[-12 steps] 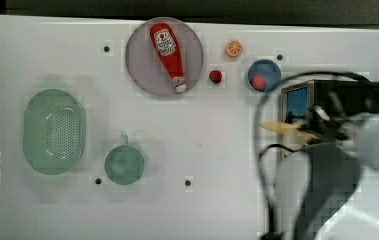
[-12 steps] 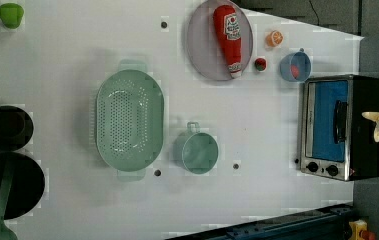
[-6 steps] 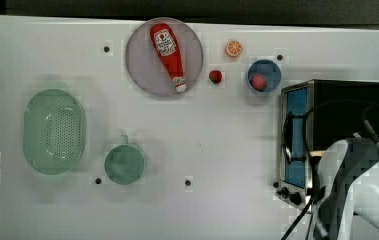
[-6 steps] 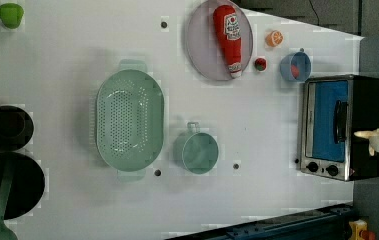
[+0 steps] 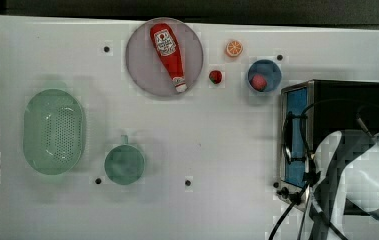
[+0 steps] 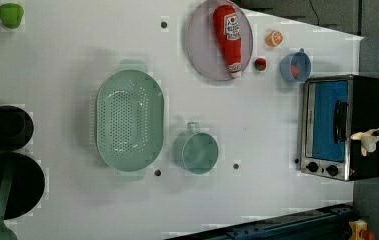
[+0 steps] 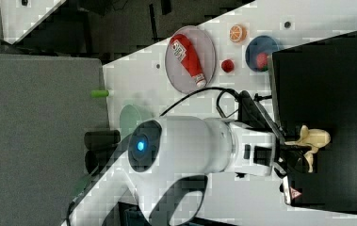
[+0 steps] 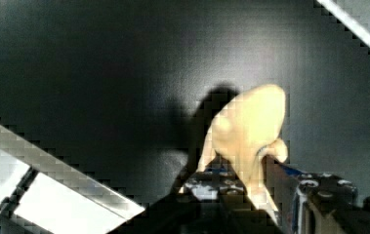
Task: Pick banana from table and place on oven.
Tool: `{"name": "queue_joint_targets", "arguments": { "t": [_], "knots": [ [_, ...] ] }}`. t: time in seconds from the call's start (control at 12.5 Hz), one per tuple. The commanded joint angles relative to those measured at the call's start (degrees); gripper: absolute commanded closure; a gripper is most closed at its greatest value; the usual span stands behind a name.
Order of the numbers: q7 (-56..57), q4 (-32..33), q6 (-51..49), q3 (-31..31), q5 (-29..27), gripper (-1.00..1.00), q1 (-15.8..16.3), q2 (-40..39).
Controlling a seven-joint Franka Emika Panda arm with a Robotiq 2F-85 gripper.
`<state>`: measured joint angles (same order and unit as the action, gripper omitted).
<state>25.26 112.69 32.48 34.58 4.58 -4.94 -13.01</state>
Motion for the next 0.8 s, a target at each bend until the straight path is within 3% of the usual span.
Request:
{"name": "queue_joint_targets", "arguments": {
  "t": [0.08,0.48,0.56,0.8],
  "knots": [
    [3.95,-1.31,0.30,-0.52,-0.94,0.23,0.63,3.13],
    [3.95,-1.34,-0.54,-1.27,-0.83,-0.89,0.84,3.14],
    [3.98,-1.44,-0.92,-1.41,-0.86,-1.00,1.06,3.32],
    [4.01,-3.58,-6.25,-5.86,-1.00,-1.00,3.36,6.11]
  ]
}}
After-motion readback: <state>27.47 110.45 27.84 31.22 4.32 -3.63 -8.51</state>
